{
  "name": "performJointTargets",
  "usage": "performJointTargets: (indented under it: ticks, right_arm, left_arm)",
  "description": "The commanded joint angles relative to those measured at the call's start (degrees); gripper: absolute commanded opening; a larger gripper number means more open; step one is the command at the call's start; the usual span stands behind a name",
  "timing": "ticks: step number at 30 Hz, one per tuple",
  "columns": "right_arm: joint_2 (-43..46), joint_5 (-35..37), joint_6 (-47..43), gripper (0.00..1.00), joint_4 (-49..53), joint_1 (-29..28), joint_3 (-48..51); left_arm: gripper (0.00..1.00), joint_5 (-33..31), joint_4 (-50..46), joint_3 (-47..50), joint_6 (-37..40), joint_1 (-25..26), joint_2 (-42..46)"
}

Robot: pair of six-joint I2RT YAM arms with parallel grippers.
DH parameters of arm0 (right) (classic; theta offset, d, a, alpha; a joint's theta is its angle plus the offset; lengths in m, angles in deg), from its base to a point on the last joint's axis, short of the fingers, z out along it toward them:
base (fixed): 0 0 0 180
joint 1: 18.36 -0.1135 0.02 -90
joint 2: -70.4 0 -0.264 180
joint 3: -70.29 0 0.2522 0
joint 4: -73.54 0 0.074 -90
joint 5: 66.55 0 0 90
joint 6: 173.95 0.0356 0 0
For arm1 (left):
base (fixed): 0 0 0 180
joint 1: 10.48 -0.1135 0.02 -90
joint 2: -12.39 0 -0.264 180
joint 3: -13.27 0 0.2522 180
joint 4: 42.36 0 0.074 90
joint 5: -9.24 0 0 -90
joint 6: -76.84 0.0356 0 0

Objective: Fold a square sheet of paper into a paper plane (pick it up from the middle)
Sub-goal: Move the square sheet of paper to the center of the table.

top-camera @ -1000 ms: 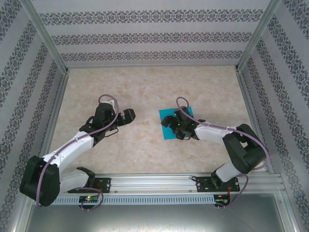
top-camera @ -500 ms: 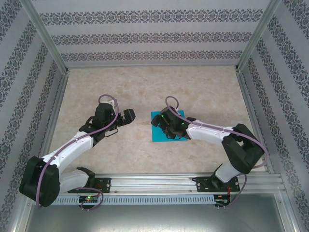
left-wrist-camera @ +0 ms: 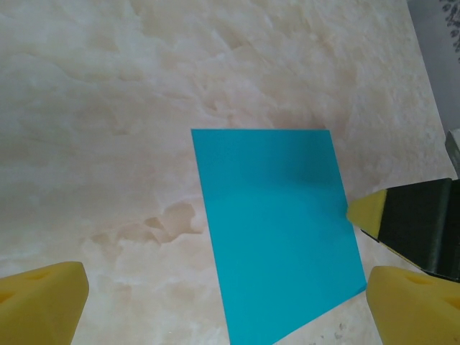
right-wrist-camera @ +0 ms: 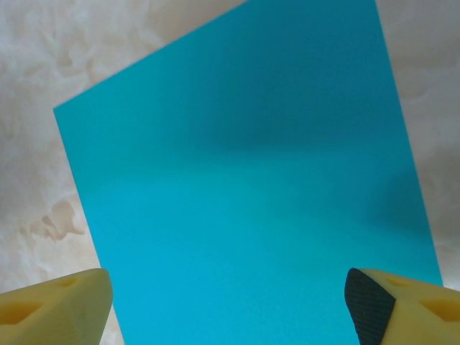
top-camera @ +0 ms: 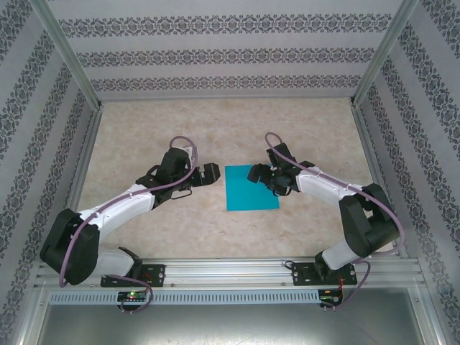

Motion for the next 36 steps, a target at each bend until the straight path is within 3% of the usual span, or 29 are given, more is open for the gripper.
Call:
performJointTargets:
  ticks: [1,7,14,24,28,31,36]
  right_arm:
    - [-1.13,-1.87,-0.53,0.86,-0.11,-0.08,2.57]
    - [-3.71,-1.26,2.08,0.86,1.55,-2.00,3.40]
    - [-3.29,0.50,9.82,0.87,-3.63,-7.17,6.31]
    - [-1.17,13.25,-1.61,0.90,11.94,-11.06,-6.66]
    - [-3.59,20.04,-4.90,0.98,19.39,-13.64,-13.46]
    - [-7.05,24.13,-6.19,0.98,24.38,-14.86,-18.12]
    - [-13.50,22.13,-9.91,0.97,29.61,-15.07,-25.36]
  left_arm:
    - [1.00,-1.48,0.23,-2.01,-0.01,1.23,-0.71]
    - [1.00,-3.31,-1.26,-2.29,0.68,1.41,0.13]
    - [1.00,-5.39,-1.42,-1.54,0.47,1.40,1.32]
    - [1.00,-9.17,-0.64,-0.33,1.73,1.40,3.63]
    - [1.00,-12.15,0.08,0.49,1.16,1.28,4.36]
    - [1.00,-13.07,0.54,1.10,0.86,1.30,4.81]
    - [1.00,-15.56,-2.43,1.21,-0.80,1.27,5.59]
